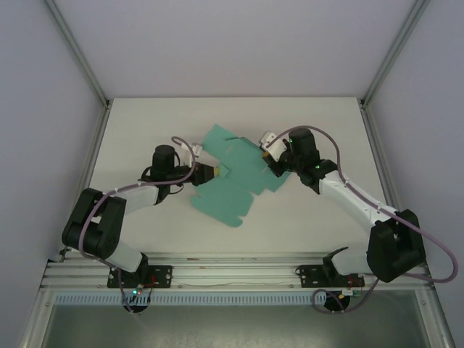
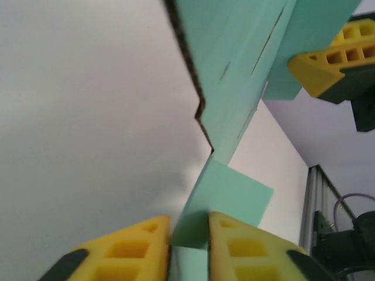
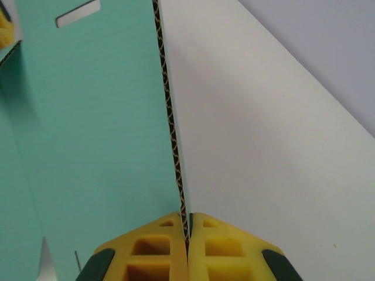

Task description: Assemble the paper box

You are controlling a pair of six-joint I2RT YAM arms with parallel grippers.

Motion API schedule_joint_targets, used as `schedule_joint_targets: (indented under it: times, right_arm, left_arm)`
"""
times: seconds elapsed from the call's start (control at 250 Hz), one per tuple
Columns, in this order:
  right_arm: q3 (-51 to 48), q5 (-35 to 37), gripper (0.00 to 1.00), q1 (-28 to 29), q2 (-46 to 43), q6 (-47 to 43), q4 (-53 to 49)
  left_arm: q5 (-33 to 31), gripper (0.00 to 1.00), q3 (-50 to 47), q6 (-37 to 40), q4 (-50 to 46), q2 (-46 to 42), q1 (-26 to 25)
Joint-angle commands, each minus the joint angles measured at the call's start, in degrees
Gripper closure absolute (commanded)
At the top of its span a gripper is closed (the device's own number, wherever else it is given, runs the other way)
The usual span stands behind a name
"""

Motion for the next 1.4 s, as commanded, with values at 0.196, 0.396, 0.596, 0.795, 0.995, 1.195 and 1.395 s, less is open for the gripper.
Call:
schedule_joint_targets:
  times: [0.196, 0.396, 0.596, 0.795, 0.995, 1.195, 1.395]
  right_arm:
    - [2.6, -8.0, 1.0, 1.7, 1.2, 0.2, -3.1]
    - [2.5, 0.4, 1.0, 5.5, 1.4, -3.0, -4.2]
    - [1.5, 19.7, 1.0, 14.7, 2.5, -8.7, -1.8]
    - [-1.5, 31.1, 1.0, 24.1, 4.5, -12.3, 1.0]
    - [-1.7, 32.2, 1.0, 28.9, 6.6, -8.8, -0.7]
    - [-2.6, 37.6, 1.0, 31.1, 10.1, -8.2, 0.8]
    - [-2.5, 43.1, 1.0, 29.3, 9.6, -10.8, 2.6]
  left_arm:
    - [0.0, 1.0, 1.6, -1.6, 3.7, 0.6, -1.0]
    - [-6.5, 1.0, 4.4, -5.5, -2.3, 1.2, -3.6]
    - [-18.1, 1.0, 7.0, -15.4, -11.2, 1.2, -7.2]
    - [-21.7, 1.0, 6.8, -29.8, -11.2, 2.6, -7.6]
    - [-21.1, 1.0, 9.6, -33.0, -11.9, 6.6, -7.7]
    - [-17.3, 1.0, 8.7, -39.5, -7.3, 9.6, -7.7]
    - [-20.6, 0.97, 7.8, -35.5, -13.4, 8.2, -6.4]
